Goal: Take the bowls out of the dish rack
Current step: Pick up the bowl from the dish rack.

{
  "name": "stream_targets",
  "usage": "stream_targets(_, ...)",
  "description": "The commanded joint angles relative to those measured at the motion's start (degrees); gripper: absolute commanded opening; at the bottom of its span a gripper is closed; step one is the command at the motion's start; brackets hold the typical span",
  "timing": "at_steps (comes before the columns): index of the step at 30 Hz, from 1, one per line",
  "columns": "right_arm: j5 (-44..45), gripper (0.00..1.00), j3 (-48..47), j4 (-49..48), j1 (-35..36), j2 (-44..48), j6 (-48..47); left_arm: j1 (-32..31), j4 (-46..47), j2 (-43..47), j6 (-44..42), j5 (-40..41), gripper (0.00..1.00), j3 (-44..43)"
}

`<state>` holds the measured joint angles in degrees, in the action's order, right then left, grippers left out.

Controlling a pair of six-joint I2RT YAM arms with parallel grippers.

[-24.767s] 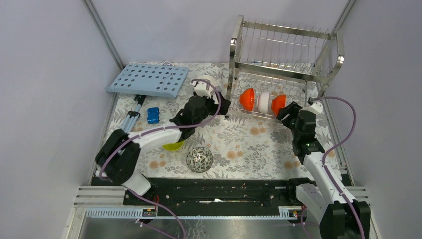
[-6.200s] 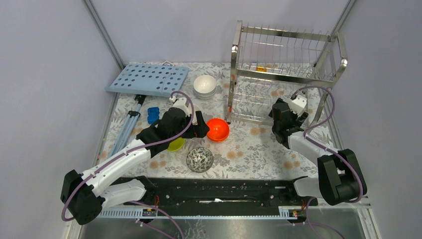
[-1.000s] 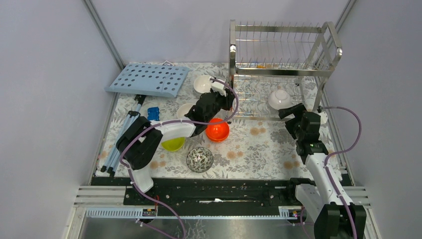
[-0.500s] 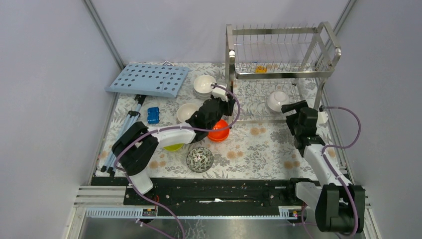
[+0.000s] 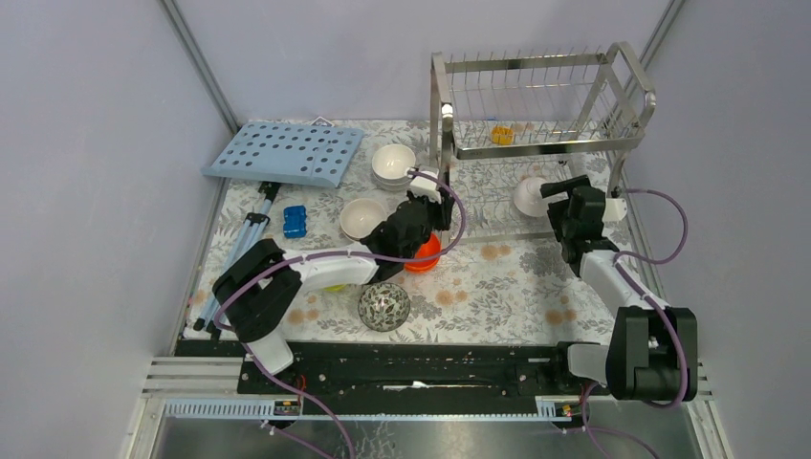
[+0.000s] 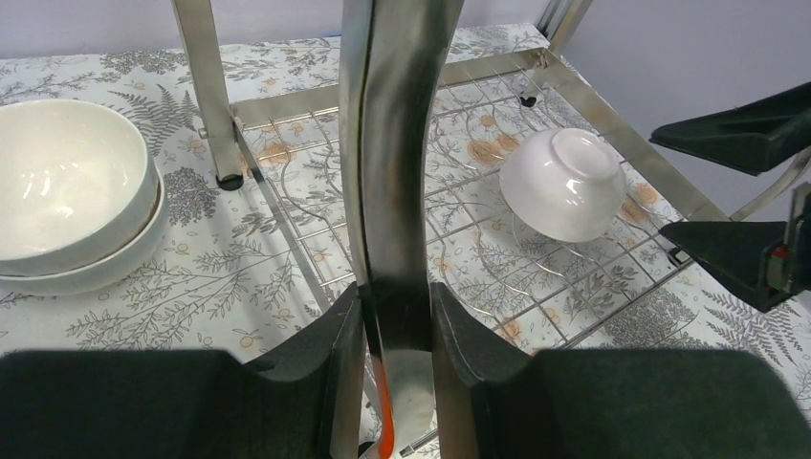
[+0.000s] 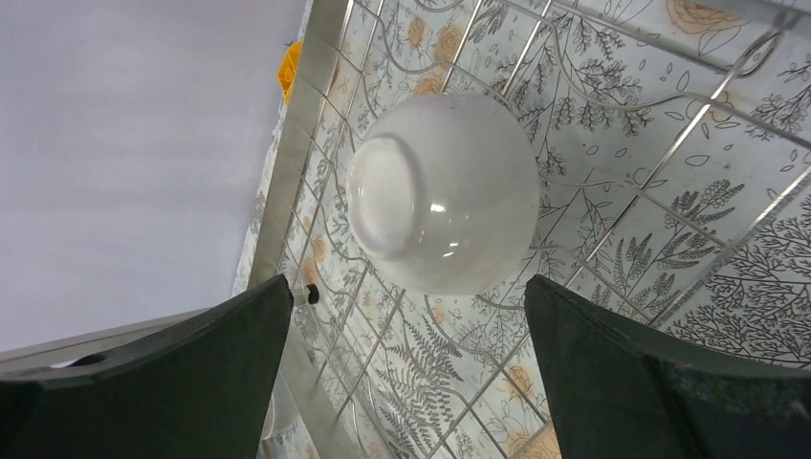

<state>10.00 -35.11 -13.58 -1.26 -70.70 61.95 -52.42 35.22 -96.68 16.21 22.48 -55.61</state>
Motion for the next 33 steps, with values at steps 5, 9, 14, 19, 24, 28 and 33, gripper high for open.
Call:
stream_targets(5,3.2,0.99,-3.6,3.2,2.6,-4.1,1.0,-3.3,4.0,3.1,-0.1,0.1,0.0,-0.5)
stream_targets(9,5.2,1.0,-4.8,6.6,3.6,-5.7,1.2,-3.4,4.1,3.6,0.0,0.5,0.0,-0.2)
stream_targets(14,7.8,1.0,-4.8,8.2,3.7,-6.8,1.7,-3.4,4.4,4.3,-0.2,1.1,0.0,0.2)
stream_targets(19,10.3,1.0,-4.6,8.7,3.6,-8.2,2.2,-3.5,4.7,4.6,0.2,1.0,0.0,0.7)
stream_targets(24,10.2,1.0,-6.6,9.6,3.7,-11.5,1.2,-3.8,5.0,4.6,0.6,0.9,0.0,1.2)
stream_targets(28,10.7,1.0,-7.1,9.7,3.5,-13.5,1.0,-3.9,5.2,4.9,0.6,0.7,0.0,1.2)
stream_targets(33,10.7,1.0,-8.3,12.3,2.7,-15.8,1.9,-4.4,5.3,5.0,0.8,0.4,0.0,1.0)
